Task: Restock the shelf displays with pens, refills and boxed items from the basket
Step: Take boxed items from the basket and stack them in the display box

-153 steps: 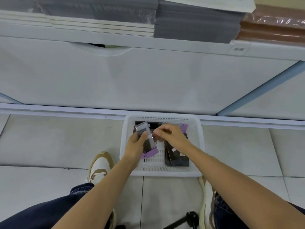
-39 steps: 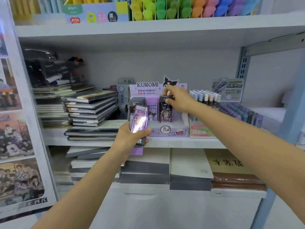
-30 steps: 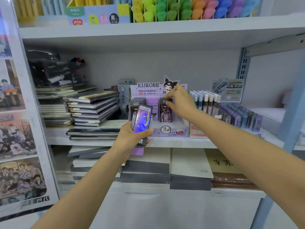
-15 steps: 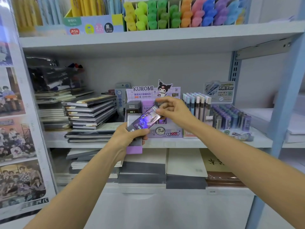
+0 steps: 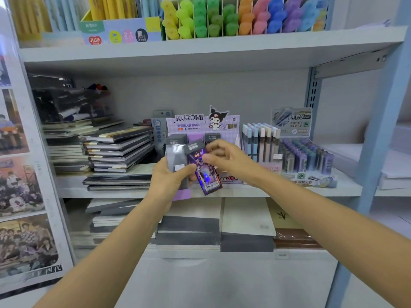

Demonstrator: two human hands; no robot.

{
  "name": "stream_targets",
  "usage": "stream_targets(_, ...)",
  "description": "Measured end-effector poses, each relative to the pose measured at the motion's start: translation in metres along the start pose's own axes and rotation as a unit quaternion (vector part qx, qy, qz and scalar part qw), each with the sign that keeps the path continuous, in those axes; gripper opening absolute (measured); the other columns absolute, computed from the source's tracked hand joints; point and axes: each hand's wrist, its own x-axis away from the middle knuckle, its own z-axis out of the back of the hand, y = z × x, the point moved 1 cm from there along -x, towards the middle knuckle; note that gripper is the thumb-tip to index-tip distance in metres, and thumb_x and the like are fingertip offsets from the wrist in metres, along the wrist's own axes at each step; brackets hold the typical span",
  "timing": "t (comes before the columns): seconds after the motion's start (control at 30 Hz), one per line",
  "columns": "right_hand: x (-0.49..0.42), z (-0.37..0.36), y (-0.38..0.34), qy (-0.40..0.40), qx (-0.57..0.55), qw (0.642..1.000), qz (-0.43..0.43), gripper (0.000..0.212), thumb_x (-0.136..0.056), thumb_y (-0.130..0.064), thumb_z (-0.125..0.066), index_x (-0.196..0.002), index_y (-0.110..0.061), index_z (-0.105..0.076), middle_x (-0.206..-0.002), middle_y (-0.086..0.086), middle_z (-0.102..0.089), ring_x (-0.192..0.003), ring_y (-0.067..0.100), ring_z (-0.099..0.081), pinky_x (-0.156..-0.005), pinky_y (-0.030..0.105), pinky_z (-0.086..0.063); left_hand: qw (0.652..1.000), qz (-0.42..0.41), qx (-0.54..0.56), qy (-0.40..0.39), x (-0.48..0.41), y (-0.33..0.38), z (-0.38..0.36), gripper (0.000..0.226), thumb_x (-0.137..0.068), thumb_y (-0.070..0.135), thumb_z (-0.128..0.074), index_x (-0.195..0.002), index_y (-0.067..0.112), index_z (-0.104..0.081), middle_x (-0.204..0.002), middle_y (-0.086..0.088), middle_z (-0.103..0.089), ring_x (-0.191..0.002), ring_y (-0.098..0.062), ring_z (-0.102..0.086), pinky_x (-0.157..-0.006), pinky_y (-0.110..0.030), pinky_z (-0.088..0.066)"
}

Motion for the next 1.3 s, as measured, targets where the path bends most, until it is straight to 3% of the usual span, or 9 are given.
stream_targets(0.13, -0.006, -0.004, -0.01, 0.057, 0.018, 0.995, 0.074, 0.033, -0.091, -0.02, -0.065, -0.123, -0.024, -0.06, -0.115, -0.01, -0.063, -0.1, -0.009, -0.059, -0.085, 0.006, -0.046, 0.999, -0.004, -0.026, -0.034, 0.003, 0.0, -0.007, 0.022, -0.082, 0.007, -0.074, -0.102, 0.008, -0.064, -0.081, -0.017, -0.071, -0.059, -0.017, -0.064, -0.054, -0.026, -0.054)
stream_targets(0.27, -0.014, 0.01, -0.015, 0.143, 0.024, 0.986, 0.078, 0.024, -0.091, -0.011, -0.064, -0.114, -0.019, -0.062, -0.103, -0.003, -0.069, -0.093, 0.007, -0.067, -0.079, 0.014, -0.053, 0.999, 0.031, -0.002, -0.037, 0.0, -0.001, -0.003, 0.022, -0.088, 0.012, -0.068, -0.109, 0.014, -0.061, -0.1, -0.009, -0.073, -0.083, -0.024, -0.071, -0.073, -0.036, -0.059)
stream_targets(0.43, -0.026, 0.031, -0.014, 0.267, 0.036, 0.96, 0.079, 0.017, -0.094, -0.005, -0.059, -0.105, -0.017, -0.055, -0.103, 0.003, -0.067, -0.085, 0.014, -0.066, -0.076, 0.02, -0.054, 0.999, 0.031, 0.021, -0.038, 0.003, -0.003, 0.007, 0.016, -0.093, 0.002, -0.059, -0.108, 0.008, -0.059, -0.094, -0.009, -0.075, -0.077, -0.02, -0.074, -0.06, -0.025, -0.057)
stream_targets(0.57, -0.034, 0.029, -0.01, 0.258, 0.07, 0.96, 0.081, 0.017, -0.094, -0.004, -0.058, -0.104, -0.016, -0.053, -0.103, 0.004, -0.067, -0.081, 0.008, -0.065, -0.073, 0.014, -0.051, 0.998, 0.037, 0.036, -0.042, 0.003, -0.006, 0.012, 0.028, -0.091, 0.004, -0.061, -0.119, 0.0, -0.057, -0.099, -0.009, -0.075, -0.083, -0.023, -0.074, -0.064, -0.026, -0.058)
stream_targets(0.73, -0.041, 0.02, -0.002, 0.185, 0.169, 0.966, 0.062, 0.014, -0.094, -0.006, -0.057, -0.106, -0.012, -0.053, -0.102, 0.008, -0.067, -0.089, 0.022, -0.066, -0.083, 0.036, -0.053, 0.998, 0.031, 0.025, -0.04, 0.002, -0.01, 0.013, 0.03, -0.091, 0.005, -0.062, -0.12, -0.001, -0.058, -0.097, -0.014, -0.075, -0.077, -0.02, -0.073, -0.064, -0.025, -0.057)
stream_targets(0.9, -0.051, 0.031, -0.013, 0.125, 0.233, 0.964, 0.026, 0.016, -0.093, -0.007, -0.059, -0.098, -0.019, -0.049, -0.095, 0.004, -0.063, -0.073, 0.015, -0.061, -0.069, 0.029, -0.046, 0.999, 0.029, 0.021, -0.04, 0.002, -0.012, 0.017, 0.03, -0.089, 0.007, -0.065, -0.118, 0.0, -0.059, -0.095, -0.014, -0.074, -0.079, -0.022, -0.073, -0.065, -0.025, -0.058)
stream_targets(0.97, -0.056, 0.032, -0.013, 0.116, 0.248, 0.962, 0.009, 0.016, -0.094, -0.008, -0.059, -0.099, -0.019, -0.049, -0.098, 0.005, -0.063, -0.077, 0.018, -0.061, -0.067, 0.027, -0.045, 0.999, 0.031, 0.016, -0.042, 0.002, -0.012, 0.018, 0.03, -0.09, 0.008, -0.065, -0.118, 0.001, -0.059, -0.096, -0.015, -0.074, -0.081, -0.023, -0.073, -0.067, -0.026, -0.058)
stream_targets(1.17, -0.064, 0.021, -0.006, 0.2, 0.317, 0.927, 0.034, 0.02, -0.088, -0.01, -0.068, -0.108, -0.016, -0.064, -0.101, 0.005, -0.061, -0.083, 0.016, -0.054, -0.079, 0.03, -0.047, 0.998, 0.042, 0.027, -0.04, 0.003, -0.011, 0.021, 0.028, -0.089, 0.007, -0.066, -0.116, 0.002, -0.06, -0.094, -0.015, -0.075, -0.083, -0.025, -0.074, -0.066, -0.026, -0.058)
stream_targets(1.3, -0.06, 0.013, 0.003, 0.218, 0.356, 0.908, 0.023, 0.031, -0.087, -0.014, -0.07, -0.118, -0.014, -0.068, -0.11, 0.007, -0.067, -0.097, 0.022, -0.061, -0.09, 0.035, -0.05, 0.998, 0.046, 0.032, -0.036, 0.004, -0.01, 0.022, 0.027, -0.087, 0.006, -0.067, -0.113, 0.002, -0.061, -0.094, -0.016, -0.074, -0.08, -0.026, -0.074, -0.064, -0.025, -0.058)
